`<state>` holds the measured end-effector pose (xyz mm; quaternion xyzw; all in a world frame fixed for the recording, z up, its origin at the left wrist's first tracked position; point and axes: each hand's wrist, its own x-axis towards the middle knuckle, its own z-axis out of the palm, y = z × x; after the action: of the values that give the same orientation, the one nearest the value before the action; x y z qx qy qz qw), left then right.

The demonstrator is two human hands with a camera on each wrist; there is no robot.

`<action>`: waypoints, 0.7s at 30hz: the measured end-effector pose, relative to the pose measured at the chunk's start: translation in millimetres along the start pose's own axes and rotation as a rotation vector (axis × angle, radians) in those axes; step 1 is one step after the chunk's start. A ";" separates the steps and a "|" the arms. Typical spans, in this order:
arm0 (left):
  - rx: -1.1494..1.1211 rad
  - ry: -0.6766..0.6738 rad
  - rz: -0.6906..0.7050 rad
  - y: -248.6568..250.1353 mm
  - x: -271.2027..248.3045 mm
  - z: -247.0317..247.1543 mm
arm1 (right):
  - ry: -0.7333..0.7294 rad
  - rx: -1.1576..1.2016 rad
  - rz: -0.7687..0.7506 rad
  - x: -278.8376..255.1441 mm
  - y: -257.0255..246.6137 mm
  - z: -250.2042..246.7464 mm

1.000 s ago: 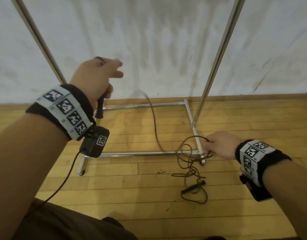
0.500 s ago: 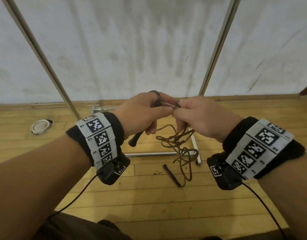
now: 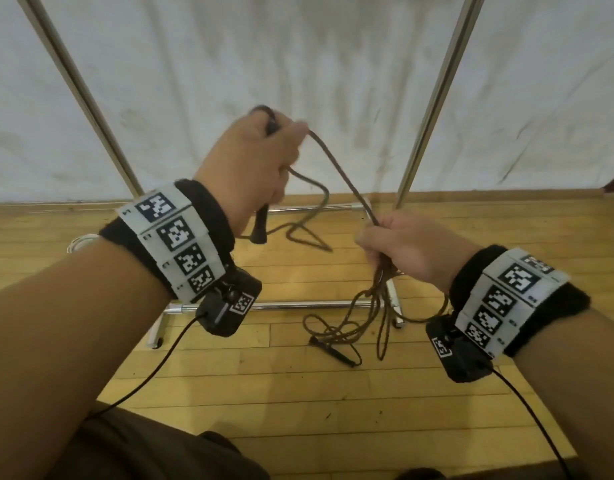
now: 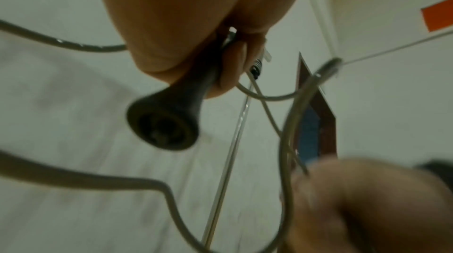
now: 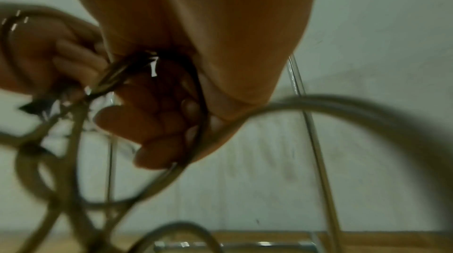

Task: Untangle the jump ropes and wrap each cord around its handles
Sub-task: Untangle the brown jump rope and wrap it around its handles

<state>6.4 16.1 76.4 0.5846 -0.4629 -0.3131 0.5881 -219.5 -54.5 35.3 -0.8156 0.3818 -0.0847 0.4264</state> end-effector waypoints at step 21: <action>-0.013 0.313 -0.081 -13.0 11.6 -31.3 | -0.225 -0.510 0.306 11.0 71.4 27.7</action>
<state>41.6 16.4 69.2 0.6407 -0.3398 -0.2444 0.6437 -238.3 -69.2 -38.2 -0.8337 0.4593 0.1698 0.2553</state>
